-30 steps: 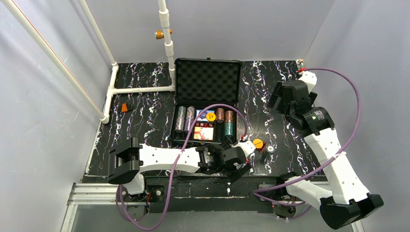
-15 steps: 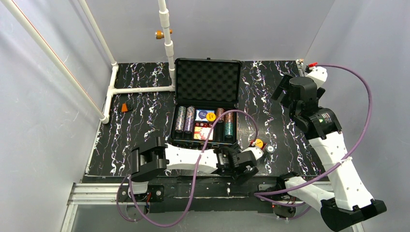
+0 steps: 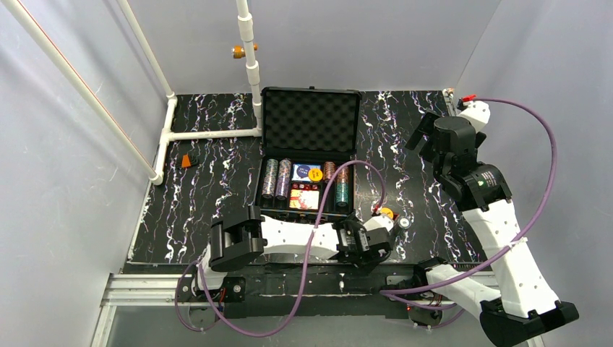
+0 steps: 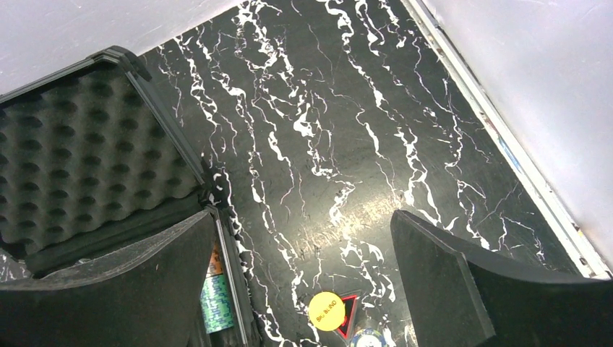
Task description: Pack up texas hold em set
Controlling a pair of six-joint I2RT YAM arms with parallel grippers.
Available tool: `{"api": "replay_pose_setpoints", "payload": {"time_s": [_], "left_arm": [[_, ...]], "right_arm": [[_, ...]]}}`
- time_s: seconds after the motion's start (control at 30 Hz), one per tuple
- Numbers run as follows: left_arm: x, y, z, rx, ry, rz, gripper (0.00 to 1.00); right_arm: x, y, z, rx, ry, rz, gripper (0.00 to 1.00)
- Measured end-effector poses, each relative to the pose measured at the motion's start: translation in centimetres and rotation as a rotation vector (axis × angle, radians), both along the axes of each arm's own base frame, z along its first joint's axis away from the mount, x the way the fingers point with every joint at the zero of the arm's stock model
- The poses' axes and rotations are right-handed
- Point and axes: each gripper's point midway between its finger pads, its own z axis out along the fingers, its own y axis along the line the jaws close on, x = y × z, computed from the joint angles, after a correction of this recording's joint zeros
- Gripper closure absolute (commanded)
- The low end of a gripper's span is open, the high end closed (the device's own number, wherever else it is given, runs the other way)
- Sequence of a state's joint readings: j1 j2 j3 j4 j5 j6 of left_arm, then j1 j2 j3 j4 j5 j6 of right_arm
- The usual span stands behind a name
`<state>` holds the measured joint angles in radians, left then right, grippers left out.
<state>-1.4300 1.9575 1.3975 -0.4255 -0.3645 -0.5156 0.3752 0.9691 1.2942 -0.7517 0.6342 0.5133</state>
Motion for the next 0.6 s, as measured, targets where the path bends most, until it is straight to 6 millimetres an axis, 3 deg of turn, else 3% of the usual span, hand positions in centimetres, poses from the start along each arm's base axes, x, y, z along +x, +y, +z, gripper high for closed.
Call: {"api": "replay_pose_setpoints", "payload": {"time_s": [0.23, 0.6], "left_arm": [[-0.2, 0.7, -0.9, 0.052, -0.009, 0.043, 0.02], [0.3, -1.1, -0.8, 0.042, -0.019, 0.06, 0.23]], "right_arm": [[-0.2, 0.4, -0.5, 0.017, 0.008, 0.023, 0.0], [-0.3, 1.4, -1.4, 0.039, 0.019, 0.071, 0.0]]}}
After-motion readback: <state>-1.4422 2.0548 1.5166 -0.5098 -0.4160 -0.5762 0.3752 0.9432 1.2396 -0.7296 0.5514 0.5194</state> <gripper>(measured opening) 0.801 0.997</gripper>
